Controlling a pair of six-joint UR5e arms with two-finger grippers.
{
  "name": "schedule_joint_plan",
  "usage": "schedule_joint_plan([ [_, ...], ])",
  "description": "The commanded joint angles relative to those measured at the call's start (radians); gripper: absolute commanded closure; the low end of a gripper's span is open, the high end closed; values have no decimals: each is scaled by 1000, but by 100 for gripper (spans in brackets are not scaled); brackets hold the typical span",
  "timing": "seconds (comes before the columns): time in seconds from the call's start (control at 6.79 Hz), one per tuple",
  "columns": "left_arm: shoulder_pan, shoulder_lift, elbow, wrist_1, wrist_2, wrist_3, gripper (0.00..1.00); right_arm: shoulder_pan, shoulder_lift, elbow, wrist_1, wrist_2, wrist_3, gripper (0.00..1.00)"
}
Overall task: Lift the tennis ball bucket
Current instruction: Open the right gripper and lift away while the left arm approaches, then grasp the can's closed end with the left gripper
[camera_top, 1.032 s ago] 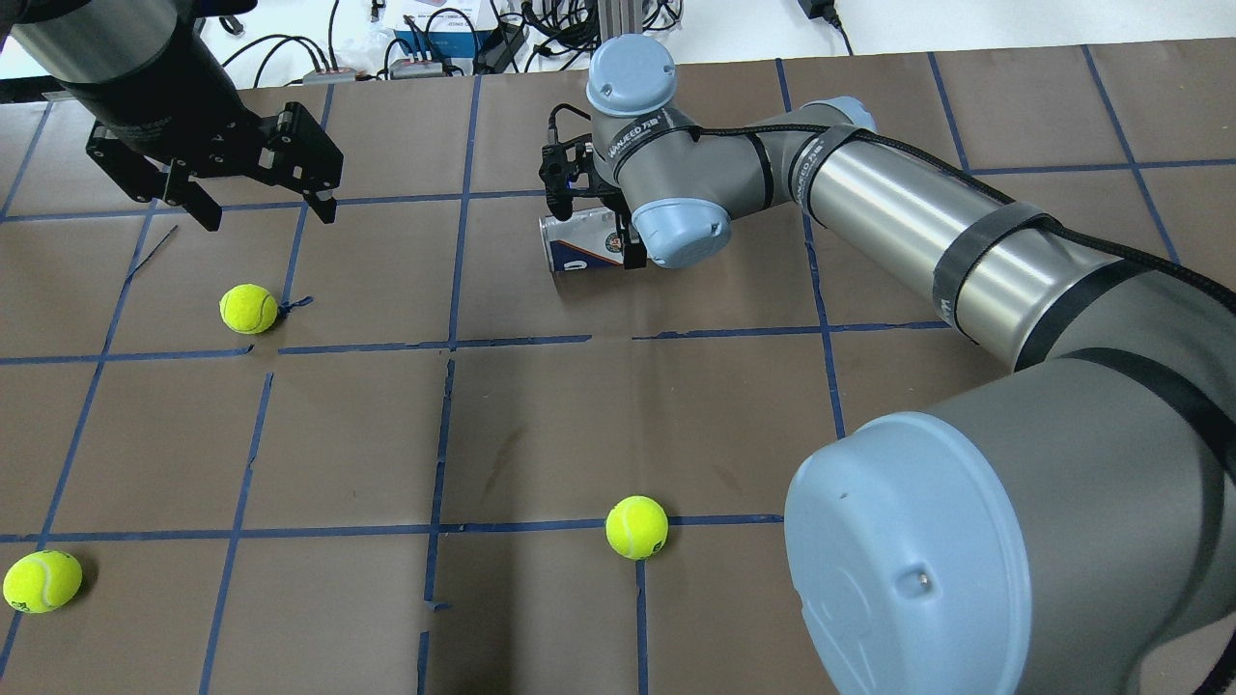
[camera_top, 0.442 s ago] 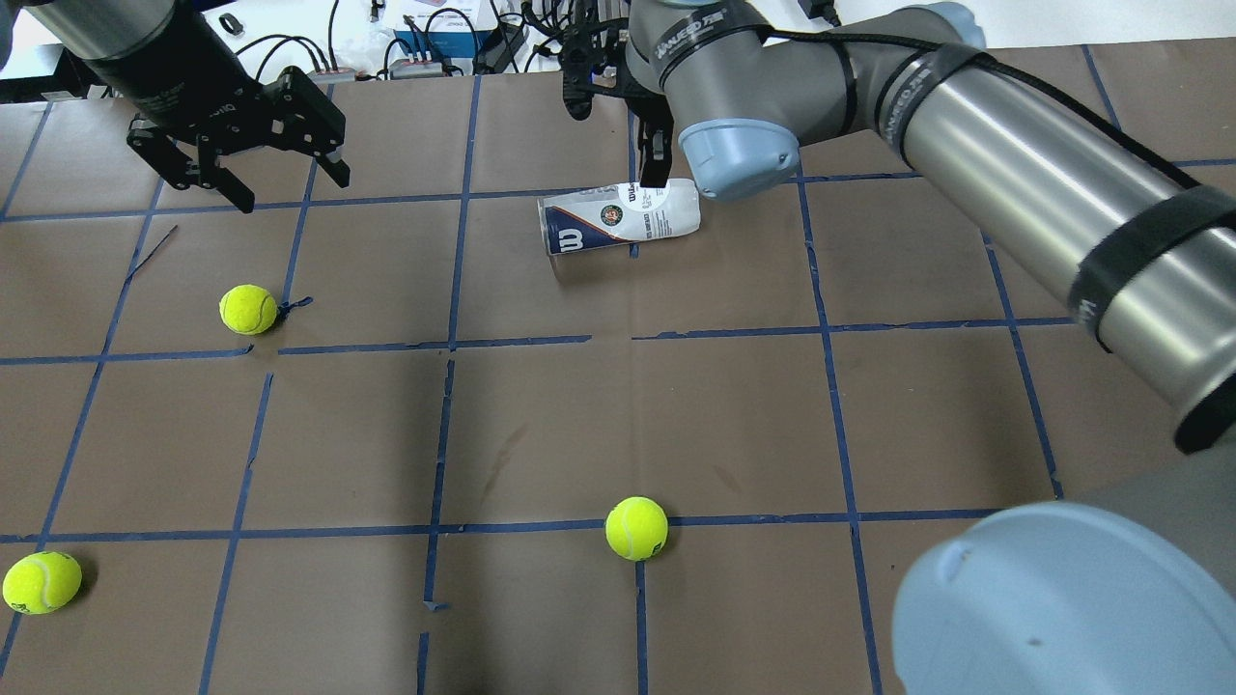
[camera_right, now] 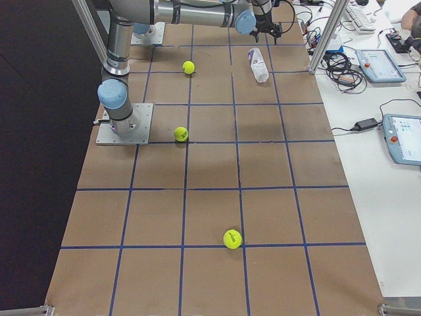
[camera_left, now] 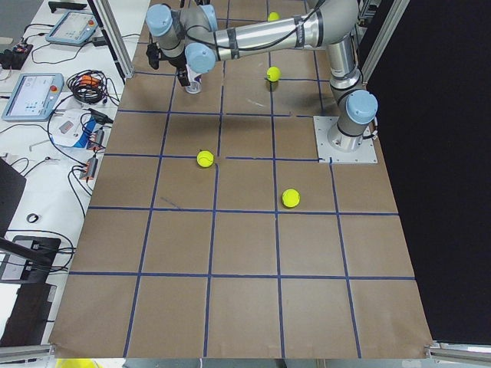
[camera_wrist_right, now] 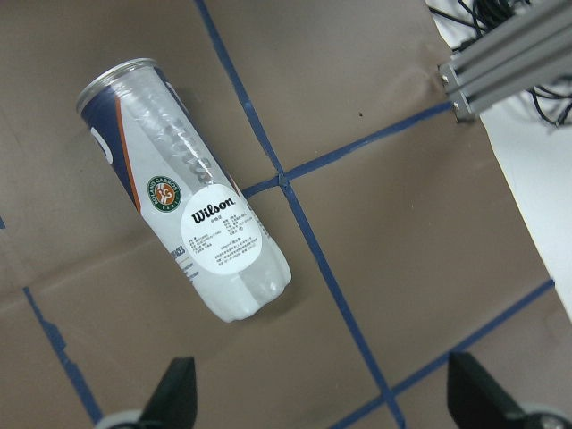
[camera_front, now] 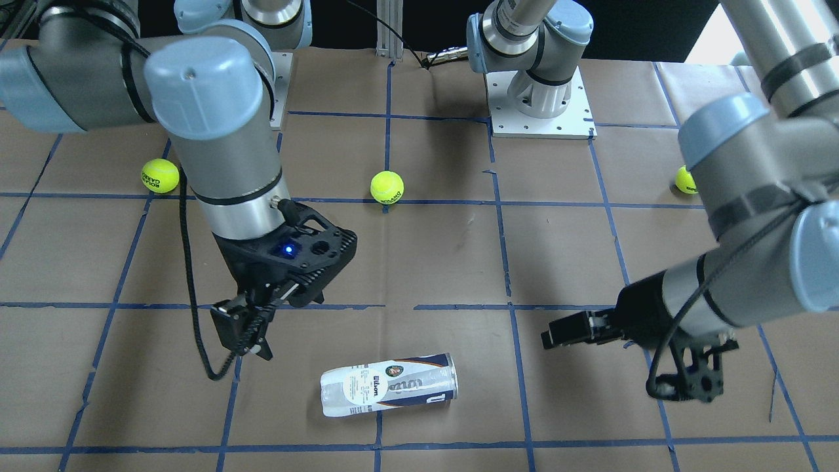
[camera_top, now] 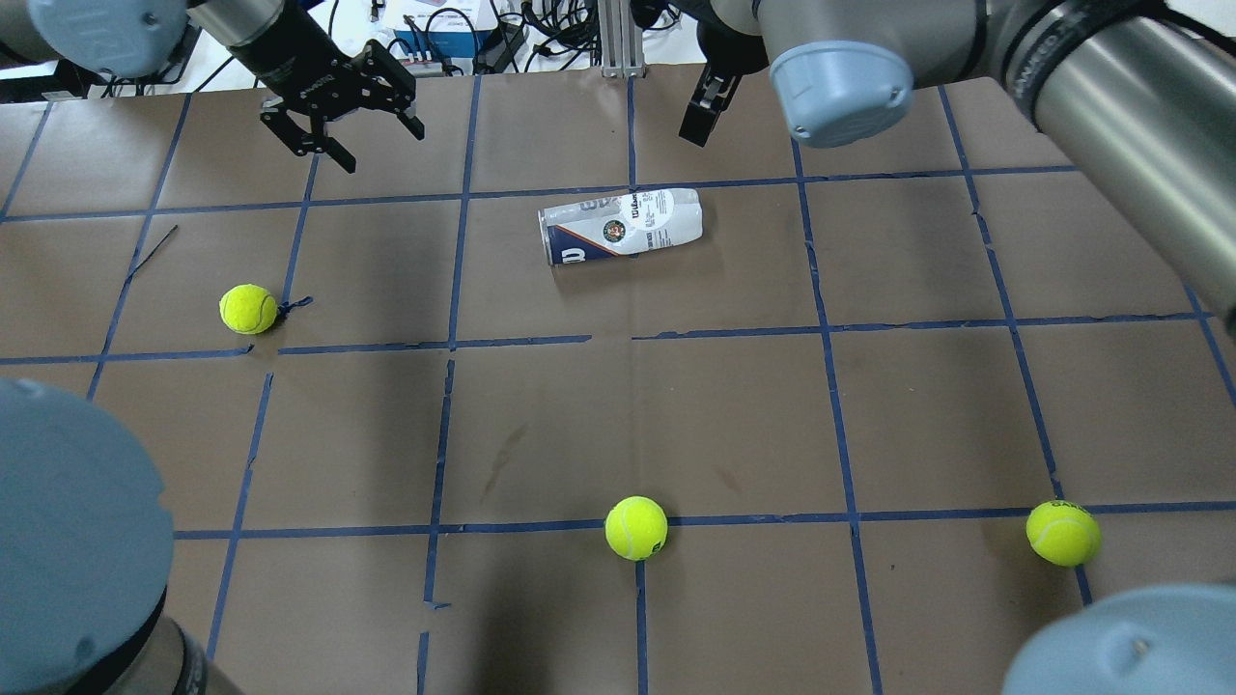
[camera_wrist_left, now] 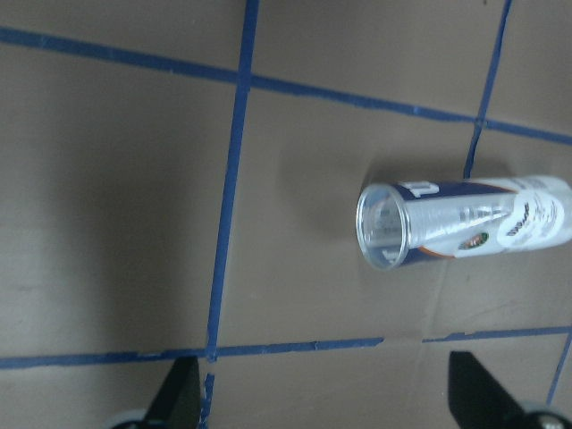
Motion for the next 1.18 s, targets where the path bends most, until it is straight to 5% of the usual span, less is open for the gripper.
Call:
schedule_joint_plan([
  [0.0,-9,-107,-31,63,-229,16,4,-80,-114,0,280,0,324,0],
  [0.29,-52,-136,-168,335,-298,-2,4,-172,-193,5,559,1,466,0],
  [0.59,-113,-147,-190,391,-385,-50,4,-199,-215,51,590,-6,522,0],
  [1.03,-117,-168,-216,398,-375,-39,5,-199,-229,103,587,-13,672,0],
])
